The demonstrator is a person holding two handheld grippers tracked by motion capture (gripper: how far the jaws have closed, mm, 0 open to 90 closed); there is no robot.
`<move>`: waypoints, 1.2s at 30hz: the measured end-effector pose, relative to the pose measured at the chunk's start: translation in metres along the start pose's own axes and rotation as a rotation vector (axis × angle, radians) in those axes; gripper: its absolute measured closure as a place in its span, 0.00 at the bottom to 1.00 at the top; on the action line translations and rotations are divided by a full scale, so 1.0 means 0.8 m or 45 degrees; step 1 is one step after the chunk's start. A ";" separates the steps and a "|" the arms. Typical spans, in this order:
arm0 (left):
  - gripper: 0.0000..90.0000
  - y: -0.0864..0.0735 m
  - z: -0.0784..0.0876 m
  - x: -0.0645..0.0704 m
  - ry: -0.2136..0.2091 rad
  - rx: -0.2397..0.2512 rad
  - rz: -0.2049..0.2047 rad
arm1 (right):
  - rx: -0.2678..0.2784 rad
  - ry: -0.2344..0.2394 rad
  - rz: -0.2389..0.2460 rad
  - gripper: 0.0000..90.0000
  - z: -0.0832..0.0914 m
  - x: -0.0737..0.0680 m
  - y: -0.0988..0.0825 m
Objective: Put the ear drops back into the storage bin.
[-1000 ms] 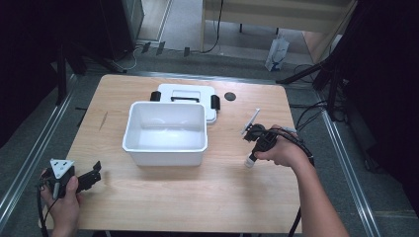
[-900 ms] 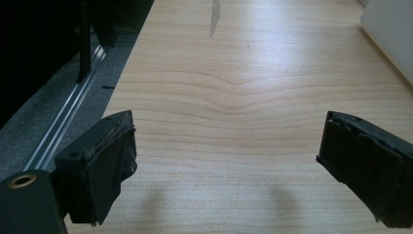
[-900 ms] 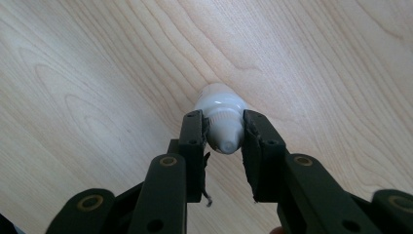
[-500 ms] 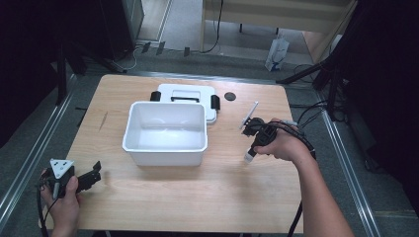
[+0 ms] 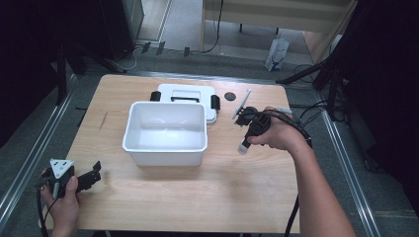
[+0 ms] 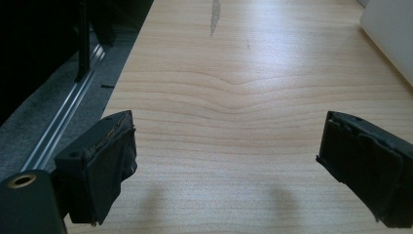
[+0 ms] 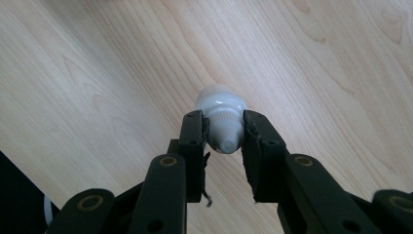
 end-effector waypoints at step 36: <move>0.08 0.000 0.000 -0.001 -0.005 -0.002 0.006 | 0.054 -0.023 0.122 0.80 0.092 -0.043 0.112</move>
Point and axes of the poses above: each handheld gripper's, and its own axes: z roughly backward along the jaws, y roughly out of its top, x roughly to its right, the point moved 4 cm from there along -z, roughly forward along the jaws, and after that the axes turned 2 degrees about -y, right-handed, at the moved point
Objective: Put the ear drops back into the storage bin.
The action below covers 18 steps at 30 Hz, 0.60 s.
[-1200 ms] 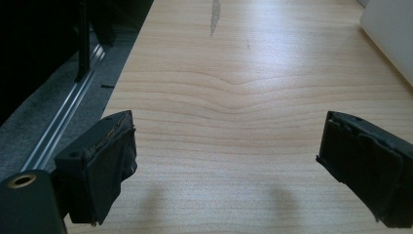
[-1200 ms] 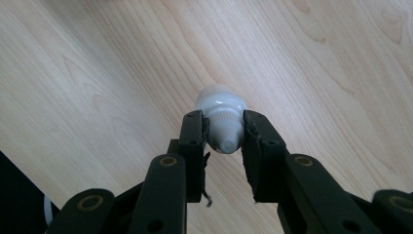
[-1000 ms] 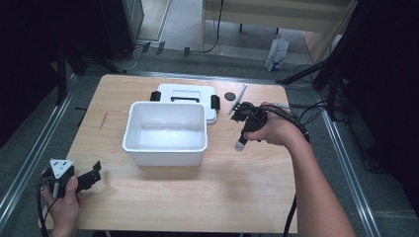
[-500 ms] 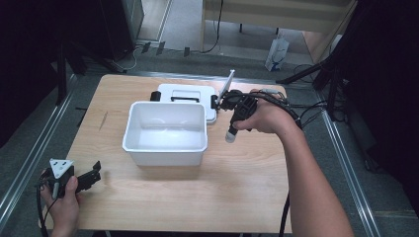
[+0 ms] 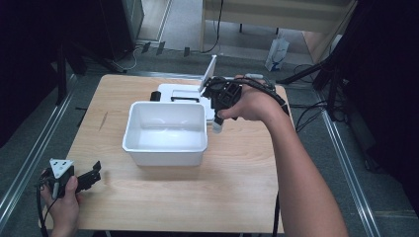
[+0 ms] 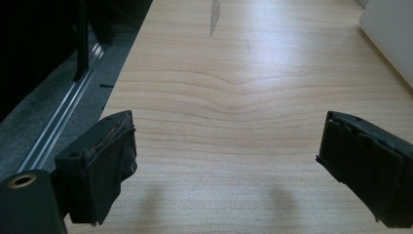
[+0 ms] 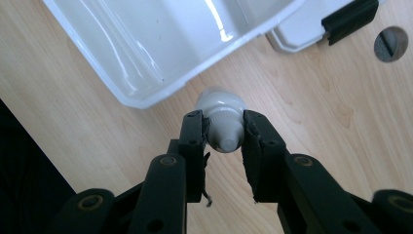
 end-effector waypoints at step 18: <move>0.08 0.000 0.000 0.000 -0.002 -0.003 0.002 | 0.002 0.006 0.093 0.80 -0.002 -0.029 0.053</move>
Point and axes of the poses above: each handheld gripper's, and its own axes: z roughly backward along the jaws, y roughly out of its top, x roughly to its right, the point moved 4 cm from there along -z, roughly forward along the jaws, and after that the axes turned 2 degrees about -y, right-handed, at the moved point
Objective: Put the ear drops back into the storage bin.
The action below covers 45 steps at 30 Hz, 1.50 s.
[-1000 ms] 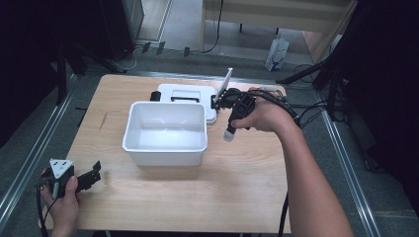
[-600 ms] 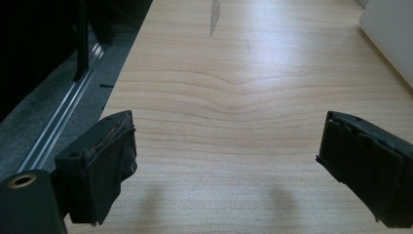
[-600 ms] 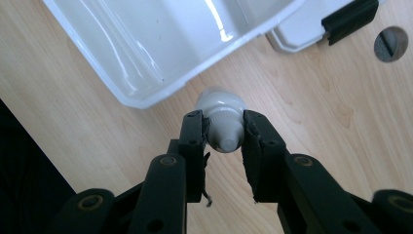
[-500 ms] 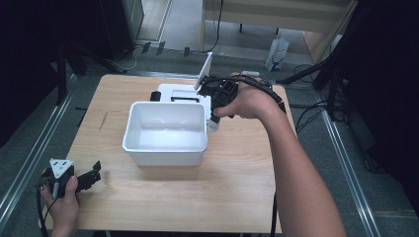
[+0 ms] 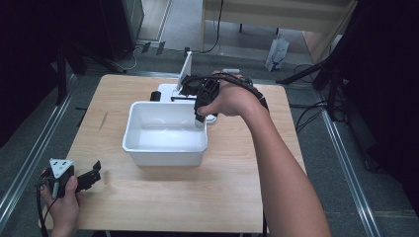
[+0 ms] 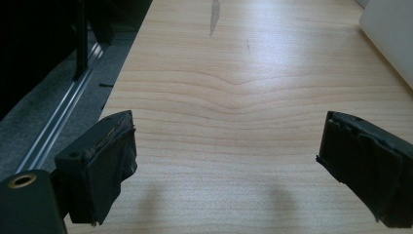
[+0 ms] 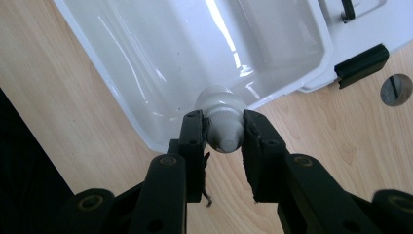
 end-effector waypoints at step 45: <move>0.08 0.000 0.000 0.000 -0.002 -0.002 0.003 | 0.052 -0.060 0.271 0.82 -0.107 0.004 -0.002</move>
Point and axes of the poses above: each handheld gripper's, and its own axes: z roughly backward along the jaws, y roughly out of its top, x roughly to its right, the point moved 4 cm from there along -z, roughly forward along the jaws, and after that the axes turned 2 degrees about -y, right-handed, at the moved point
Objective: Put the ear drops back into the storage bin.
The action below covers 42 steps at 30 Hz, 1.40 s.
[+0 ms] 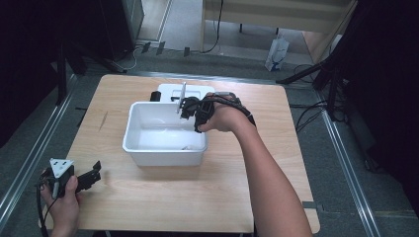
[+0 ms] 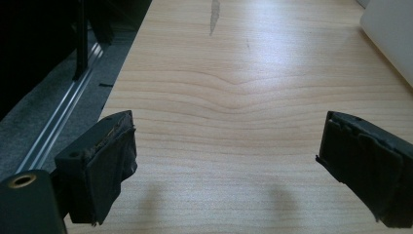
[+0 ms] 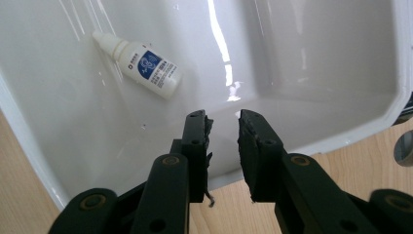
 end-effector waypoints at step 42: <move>0.08 0.000 -0.001 0.001 0.011 0.005 -0.012 | 0.154 0.023 -0.262 0.55 0.047 0.007 -0.122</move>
Point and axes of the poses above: each handheld gripper's, and its own axes: z roughly backward along the jaws, y roughly out of its top, x roughly to its right, the point moved 4 cm from there along -z, roughly forward along the jaws, and after that the axes turned 2 degrees about -y, right-handed, at the moved point
